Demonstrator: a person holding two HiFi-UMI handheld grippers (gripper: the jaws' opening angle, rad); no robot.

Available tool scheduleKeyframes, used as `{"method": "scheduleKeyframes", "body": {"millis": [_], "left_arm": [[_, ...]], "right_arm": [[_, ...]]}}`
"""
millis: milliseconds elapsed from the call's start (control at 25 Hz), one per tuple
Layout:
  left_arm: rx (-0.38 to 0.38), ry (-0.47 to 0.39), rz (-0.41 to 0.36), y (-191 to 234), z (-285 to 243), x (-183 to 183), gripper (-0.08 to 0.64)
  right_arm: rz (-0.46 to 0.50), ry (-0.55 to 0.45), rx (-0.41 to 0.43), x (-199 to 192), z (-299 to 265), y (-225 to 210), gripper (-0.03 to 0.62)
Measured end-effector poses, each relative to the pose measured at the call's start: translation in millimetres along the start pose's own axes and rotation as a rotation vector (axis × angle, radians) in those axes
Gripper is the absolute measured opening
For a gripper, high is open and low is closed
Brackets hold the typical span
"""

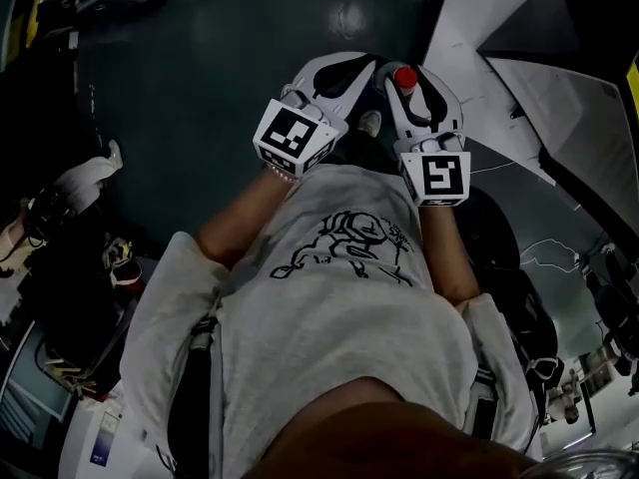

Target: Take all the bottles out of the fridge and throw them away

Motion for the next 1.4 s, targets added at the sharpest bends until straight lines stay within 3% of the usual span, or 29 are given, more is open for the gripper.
{"method": "scheduleKeyframes", "body": {"millis": [520,1400], "left_arm": [[0.006,0.081,0.006,-4.4,-7.2,-69.1,0.009],[0.02,0.213,0.034,2.2,-15.7,-184.9,0.009]], "right_arm": [[-0.029,0.044,0.006,-75.6,-5.8,11.8,0.155],[0.027,0.092,-0.002,-194.1,-28.1,30.5,0.156]]}}
Point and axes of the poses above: the fingertips, and each gripper's own axes: z backward along the fingers, y to its left, x out of its top, the point moved 8 cm from there along z, backward along the fingers, and after that the axes turned 8 degrees about x, right-handed, at the moved point
